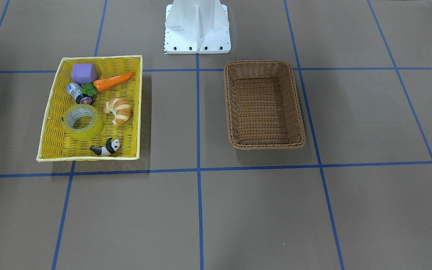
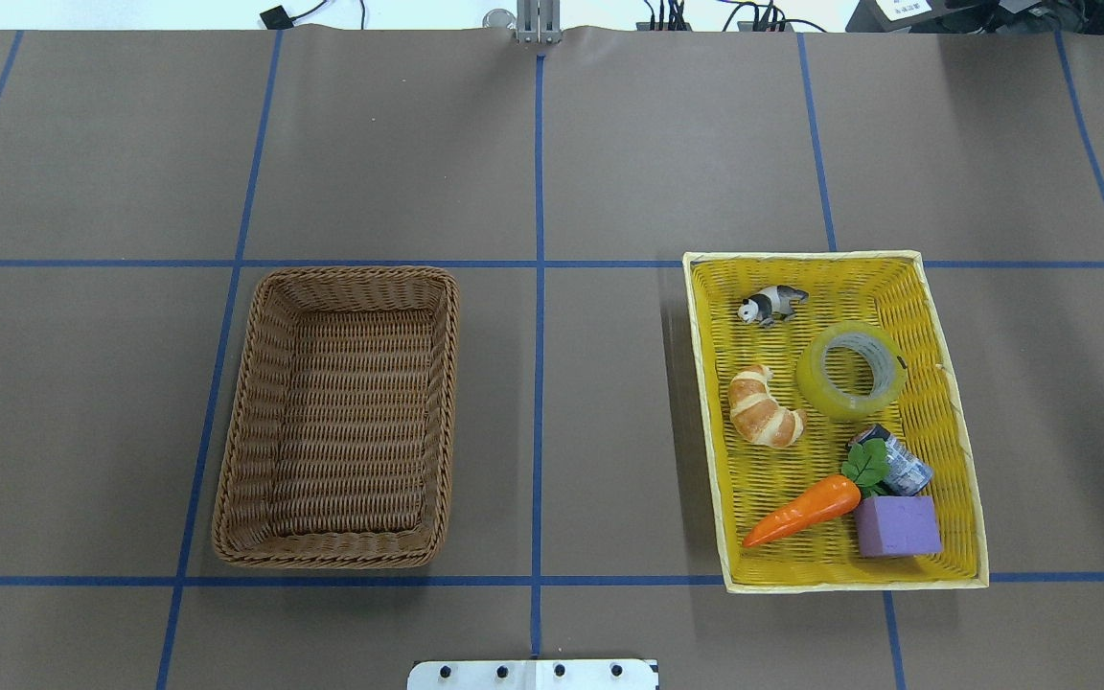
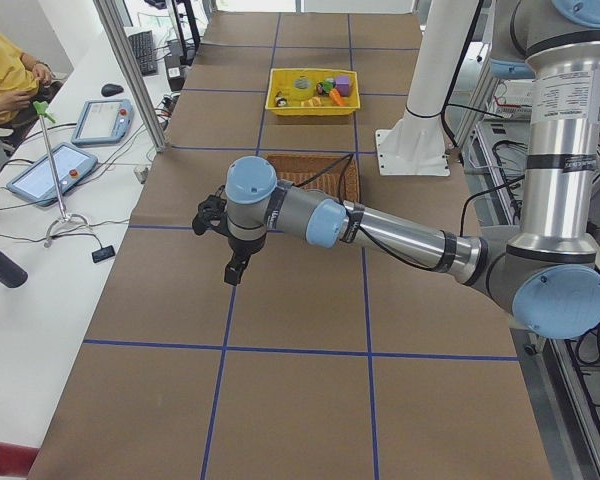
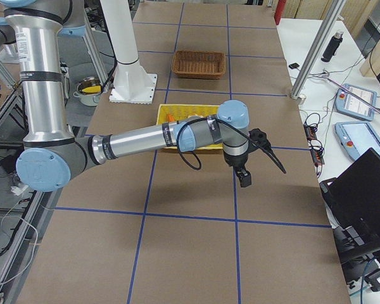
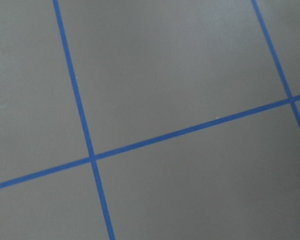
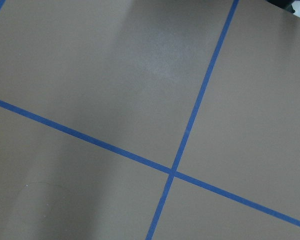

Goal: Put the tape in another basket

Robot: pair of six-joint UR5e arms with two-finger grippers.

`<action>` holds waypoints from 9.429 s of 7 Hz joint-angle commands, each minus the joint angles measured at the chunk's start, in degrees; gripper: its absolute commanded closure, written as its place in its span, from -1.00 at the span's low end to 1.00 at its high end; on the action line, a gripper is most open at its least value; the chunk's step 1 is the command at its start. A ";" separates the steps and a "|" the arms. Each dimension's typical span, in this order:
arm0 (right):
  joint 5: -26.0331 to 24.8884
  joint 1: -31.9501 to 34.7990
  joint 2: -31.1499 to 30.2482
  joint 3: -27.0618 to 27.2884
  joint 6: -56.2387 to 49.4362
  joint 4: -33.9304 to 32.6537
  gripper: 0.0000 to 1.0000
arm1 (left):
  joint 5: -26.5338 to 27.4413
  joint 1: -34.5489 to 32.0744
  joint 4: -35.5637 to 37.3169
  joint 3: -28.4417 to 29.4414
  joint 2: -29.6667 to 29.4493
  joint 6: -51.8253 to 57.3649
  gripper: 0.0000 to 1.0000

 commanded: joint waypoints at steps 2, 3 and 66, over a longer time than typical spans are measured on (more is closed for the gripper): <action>1.44 -11.94 1.05 1.21 2.22 12.32 -1.00 | -0.11 0.09 -8.02 0.03 -1.45 -0.16 -0.99; 1.35 -15.81 2.45 2.08 10.16 13.33 -1.00 | 0.41 2.70 -9.82 0.39 -2.23 0.28 -0.99; -4.54 4.80 4.92 -14.53 -8.21 -6.35 -1.00 | 36.01 54.50 -81.38 18.95 -11.20 -88.49 -0.97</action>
